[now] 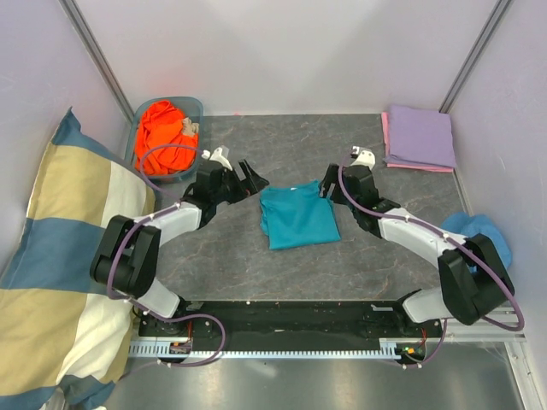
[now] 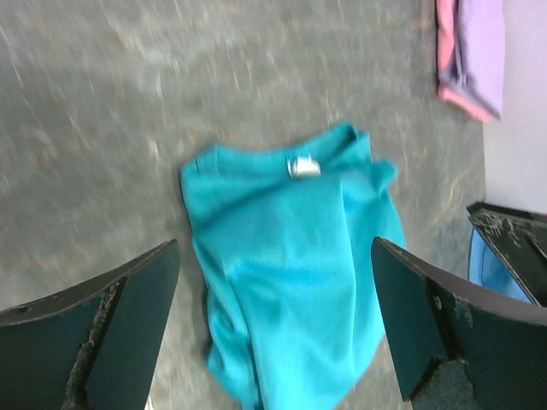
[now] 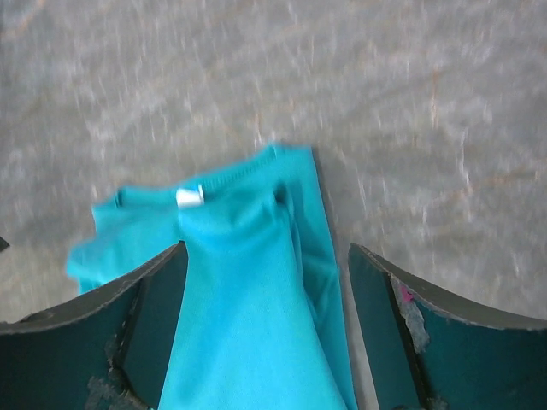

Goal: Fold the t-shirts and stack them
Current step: Fold the long partially folded tshirt into a neat square, then smooth out wrinkles on the folded tshirt

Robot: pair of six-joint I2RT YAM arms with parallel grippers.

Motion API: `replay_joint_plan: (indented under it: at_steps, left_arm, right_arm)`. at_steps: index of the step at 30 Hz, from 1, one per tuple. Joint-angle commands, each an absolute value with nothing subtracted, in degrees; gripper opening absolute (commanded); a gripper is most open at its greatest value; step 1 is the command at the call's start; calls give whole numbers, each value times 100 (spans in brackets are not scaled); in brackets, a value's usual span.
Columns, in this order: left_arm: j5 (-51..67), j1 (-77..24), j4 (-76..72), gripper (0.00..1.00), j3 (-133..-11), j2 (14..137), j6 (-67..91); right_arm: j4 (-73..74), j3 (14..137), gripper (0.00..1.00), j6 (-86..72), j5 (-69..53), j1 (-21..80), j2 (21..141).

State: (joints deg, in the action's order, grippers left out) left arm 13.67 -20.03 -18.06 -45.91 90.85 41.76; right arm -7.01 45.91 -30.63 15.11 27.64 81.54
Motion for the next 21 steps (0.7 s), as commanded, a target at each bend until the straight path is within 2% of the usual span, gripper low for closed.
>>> replay_joint_plan:
  at_steps: [1,11,15,16,18,20,21]
  left_arm:
    - [1213,-2258,-1749,100,-4010,8649,4122]
    - [1072,-2540,-2487,100,-3138,8780,4192]
    - [1107,-2654,-2724,91,-2962,8850,4210]
    - [1142,-2689,-2751,83,-2953,8859,4210]
    - [1143,-2716,-2804,73,-2910,8886,4201]
    - [1134,-2751,-2900,49,-2865,8921,4175]
    - [1142,-2751,-2909,28,-2830,8938,4175]
  right_arm:
    - [-501,4150,83,-3278,1003,2795,7569]
    - [-378,3411,81,-3533,483,2988,6900]
    - [-299,3217,79,-3586,483,3023,6698]
    - [-273,3191,78,-3603,475,3032,6680]
    - [-272,3103,77,-3647,475,3058,6636]
    - [-272,3050,76,-3682,466,3067,6609]
    - [-264,3015,76,-3700,475,3059,6583]
